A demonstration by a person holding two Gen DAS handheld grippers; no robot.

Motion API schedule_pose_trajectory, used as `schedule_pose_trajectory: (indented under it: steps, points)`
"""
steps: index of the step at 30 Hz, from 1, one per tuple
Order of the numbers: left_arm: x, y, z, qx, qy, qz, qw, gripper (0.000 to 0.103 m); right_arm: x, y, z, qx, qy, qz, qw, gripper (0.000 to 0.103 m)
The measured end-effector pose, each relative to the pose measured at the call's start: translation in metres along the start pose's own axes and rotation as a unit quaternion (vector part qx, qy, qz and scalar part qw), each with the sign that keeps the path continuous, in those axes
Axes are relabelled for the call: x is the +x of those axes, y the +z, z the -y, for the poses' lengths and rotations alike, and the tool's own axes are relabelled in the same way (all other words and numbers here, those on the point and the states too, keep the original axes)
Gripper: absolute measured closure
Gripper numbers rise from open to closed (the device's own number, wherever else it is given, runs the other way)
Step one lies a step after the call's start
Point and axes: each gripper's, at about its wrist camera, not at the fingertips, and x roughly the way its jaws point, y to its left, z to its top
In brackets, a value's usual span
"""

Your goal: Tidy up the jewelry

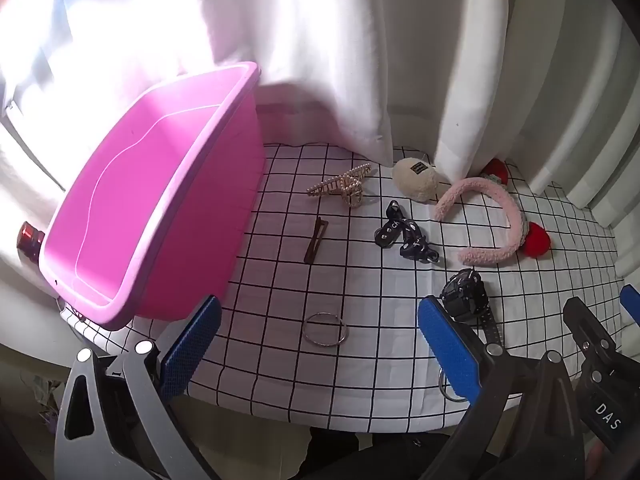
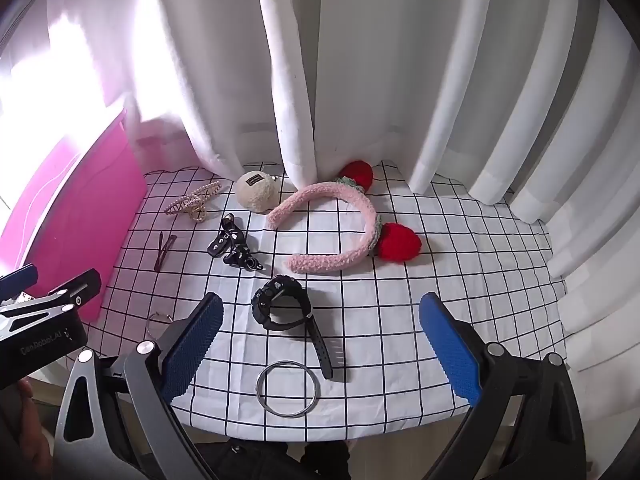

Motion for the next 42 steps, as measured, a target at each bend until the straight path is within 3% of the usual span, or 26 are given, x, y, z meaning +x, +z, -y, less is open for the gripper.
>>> schedule_pose_trajectory:
  steps: [42]
  points:
    - [-0.0035, 0.0013, 0.0024, -0.003, -0.004, 0.009, 0.9999, 0.006, -0.0037, 0.0000, 0.0021, 0.002, 0.003, 0.004, 1.000, 0.009]
